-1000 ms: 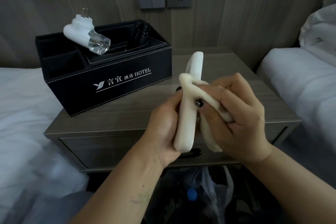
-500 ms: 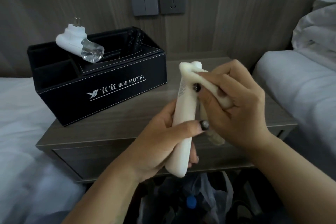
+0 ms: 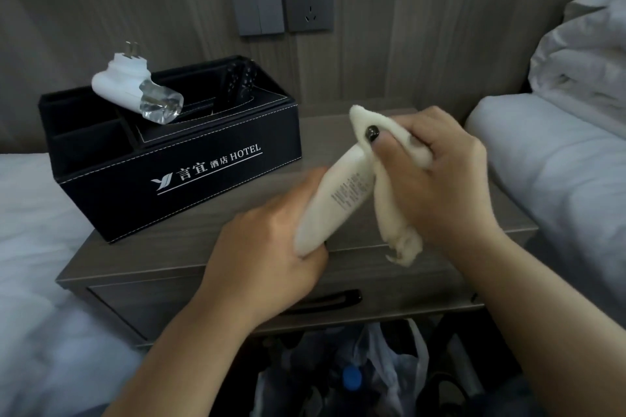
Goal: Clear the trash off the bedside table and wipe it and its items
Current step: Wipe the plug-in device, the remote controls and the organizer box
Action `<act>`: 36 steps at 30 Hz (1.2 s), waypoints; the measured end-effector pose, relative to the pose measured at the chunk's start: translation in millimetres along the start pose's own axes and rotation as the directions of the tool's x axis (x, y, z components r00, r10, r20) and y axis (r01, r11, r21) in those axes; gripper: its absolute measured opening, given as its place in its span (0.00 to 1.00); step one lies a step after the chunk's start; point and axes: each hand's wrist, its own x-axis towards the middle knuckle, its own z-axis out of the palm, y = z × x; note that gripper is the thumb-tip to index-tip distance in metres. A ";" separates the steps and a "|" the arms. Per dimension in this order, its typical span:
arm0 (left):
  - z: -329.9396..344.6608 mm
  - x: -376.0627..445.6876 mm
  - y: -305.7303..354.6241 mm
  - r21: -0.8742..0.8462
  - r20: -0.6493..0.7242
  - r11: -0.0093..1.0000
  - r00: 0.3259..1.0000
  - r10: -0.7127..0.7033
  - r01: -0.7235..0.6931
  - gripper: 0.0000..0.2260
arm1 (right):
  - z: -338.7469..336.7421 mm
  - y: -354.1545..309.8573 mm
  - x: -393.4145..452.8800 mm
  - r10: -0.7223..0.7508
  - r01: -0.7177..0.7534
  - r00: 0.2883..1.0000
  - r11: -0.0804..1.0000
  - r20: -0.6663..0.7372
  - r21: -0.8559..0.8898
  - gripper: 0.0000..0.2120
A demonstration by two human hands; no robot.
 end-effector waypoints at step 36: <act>11.4 13.4 16.7 -0.903 0.406 0.043 0.881 -0.242 0.428 0.16 | 4.6 -11.9 -9.1 -0.304 0.299 0.932 0.953 0.197 0.055 0.15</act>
